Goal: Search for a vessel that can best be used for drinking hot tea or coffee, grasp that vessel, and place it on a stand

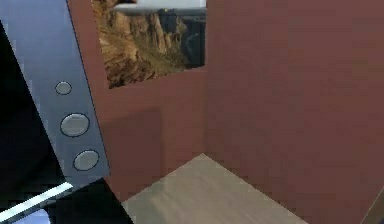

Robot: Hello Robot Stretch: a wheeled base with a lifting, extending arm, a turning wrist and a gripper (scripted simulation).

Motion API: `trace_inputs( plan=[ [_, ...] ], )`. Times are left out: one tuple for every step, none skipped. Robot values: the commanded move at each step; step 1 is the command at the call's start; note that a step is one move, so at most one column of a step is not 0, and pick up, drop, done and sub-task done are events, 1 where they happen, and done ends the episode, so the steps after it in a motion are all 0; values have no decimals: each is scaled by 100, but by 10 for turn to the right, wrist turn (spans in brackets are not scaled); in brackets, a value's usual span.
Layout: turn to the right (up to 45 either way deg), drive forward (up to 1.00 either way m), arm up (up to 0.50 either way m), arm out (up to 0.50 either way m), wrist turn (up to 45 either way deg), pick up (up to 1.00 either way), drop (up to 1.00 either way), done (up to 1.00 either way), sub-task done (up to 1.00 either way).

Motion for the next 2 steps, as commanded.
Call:
trace_inputs(
  plan=[
    [-450, 0, 0, 0, 0, 0, 0, 0, 0],
    [-450, 0, 0, 0, 0, 0, 0, 0, 0]
  ],
)
